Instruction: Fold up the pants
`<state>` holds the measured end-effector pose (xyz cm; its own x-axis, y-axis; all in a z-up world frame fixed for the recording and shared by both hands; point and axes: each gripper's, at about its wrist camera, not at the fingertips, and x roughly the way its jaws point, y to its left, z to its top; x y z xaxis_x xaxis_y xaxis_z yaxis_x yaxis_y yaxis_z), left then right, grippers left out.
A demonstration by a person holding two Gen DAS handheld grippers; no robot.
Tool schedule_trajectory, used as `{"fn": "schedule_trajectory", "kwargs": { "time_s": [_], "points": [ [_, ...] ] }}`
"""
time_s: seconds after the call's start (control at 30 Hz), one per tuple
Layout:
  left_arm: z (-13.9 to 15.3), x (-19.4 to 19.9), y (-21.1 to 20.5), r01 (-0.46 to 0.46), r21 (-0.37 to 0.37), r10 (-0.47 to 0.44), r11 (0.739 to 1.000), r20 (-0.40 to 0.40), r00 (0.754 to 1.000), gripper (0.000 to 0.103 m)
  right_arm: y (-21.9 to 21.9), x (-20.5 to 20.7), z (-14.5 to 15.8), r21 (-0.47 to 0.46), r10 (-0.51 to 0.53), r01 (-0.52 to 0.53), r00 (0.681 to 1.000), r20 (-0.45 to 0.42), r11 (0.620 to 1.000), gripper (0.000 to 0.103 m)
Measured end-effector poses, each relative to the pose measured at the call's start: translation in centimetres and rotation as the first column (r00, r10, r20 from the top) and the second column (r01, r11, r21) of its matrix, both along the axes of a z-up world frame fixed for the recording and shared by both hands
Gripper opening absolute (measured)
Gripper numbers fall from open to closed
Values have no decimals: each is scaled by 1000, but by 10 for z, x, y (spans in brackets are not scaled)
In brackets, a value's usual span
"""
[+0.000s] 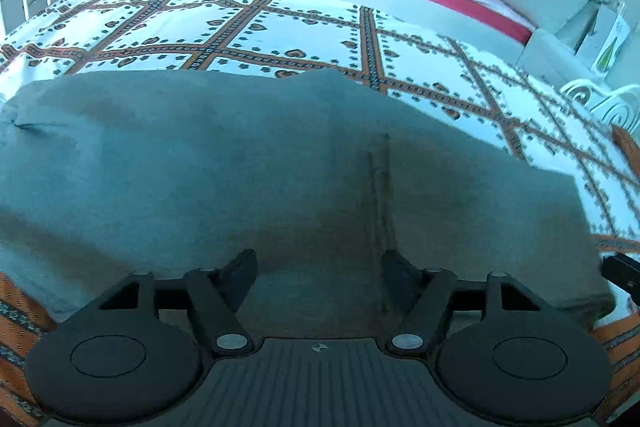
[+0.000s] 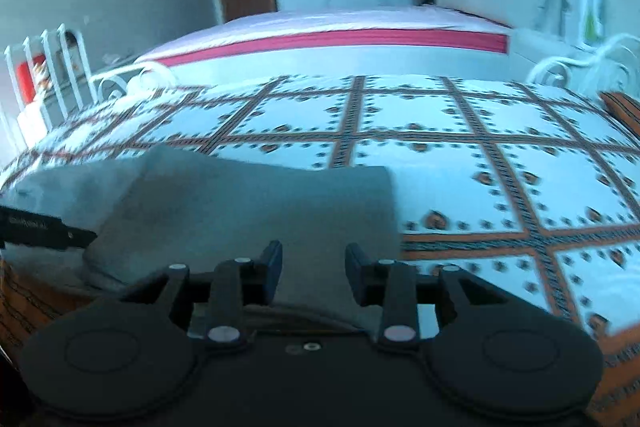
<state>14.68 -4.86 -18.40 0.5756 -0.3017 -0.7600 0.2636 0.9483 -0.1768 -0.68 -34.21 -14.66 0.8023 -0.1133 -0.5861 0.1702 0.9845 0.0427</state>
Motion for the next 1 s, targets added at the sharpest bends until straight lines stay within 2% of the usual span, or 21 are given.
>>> {"fn": "schedule_trajectory", "kwargs": {
  "time_s": [0.03,0.1,0.13,0.23,0.27,0.33,0.47,0.57,0.63,0.73,0.8,0.87,0.9,1.0],
  "points": [
    [-1,-1,1,1,15,-1,1000,-3,1000,73,6,5,-6,-10,21,-21,1000,-19,1000,29],
    [-2,-1,6,-1,16,1,1000,-12,1000,74,17,20,-27,-23,72,-77,985,-156,997,32],
    [-1,-2,9,-6,16,6,1000,-8,1000,75,19,19,-32,-17,71,-75,984,-165,997,32],
    [1,-4,21,-34,13,34,999,3,999,82,17,20,-19,20,61,-59,990,-128,998,29],
    [1,-4,25,-42,9,42,999,3,999,83,18,19,-11,48,61,-57,995,-78,997,29],
    [1,-4,33,-57,9,57,998,3,998,83,27,26,-3,53,86,-84,996,-37,995,35],
    [3,-6,46,-74,-1,74,997,22,997,83,53,50,-9,90,179,-174,982,-58,981,38],
    [5,-7,57,-96,-18,97,995,29,995,83,79,65,-8,55,243,-241,969,-43,969,41],
    [7,-8,66,-122,-28,123,992,37,992,83,92,74,-7,36,276,-275,961,-28,961,51],
    [7,-9,81,-170,-42,172,984,37,984,83,107,85,-11,20,315,-315,949,-20,949,52],
    [7,-9,92,-200,-62,202,978,30,979,83,117,90,-20,-6,341,-342,939,-50,940,50],
    [6,-8,99,-229,-40,230,973,32,973,83,126,94,-38,-40,366,-374,921,-136,926,50],
    [6,-8,104,-244,-42,246,969,31,969,83,125,90,-39,-45,367,-373,924,-103,927,50],
    [7,-8,115,-285,-38,286,958,36,957,84,113,92,-31,50,343,-340,937,-72,939,53]
  ]
}}
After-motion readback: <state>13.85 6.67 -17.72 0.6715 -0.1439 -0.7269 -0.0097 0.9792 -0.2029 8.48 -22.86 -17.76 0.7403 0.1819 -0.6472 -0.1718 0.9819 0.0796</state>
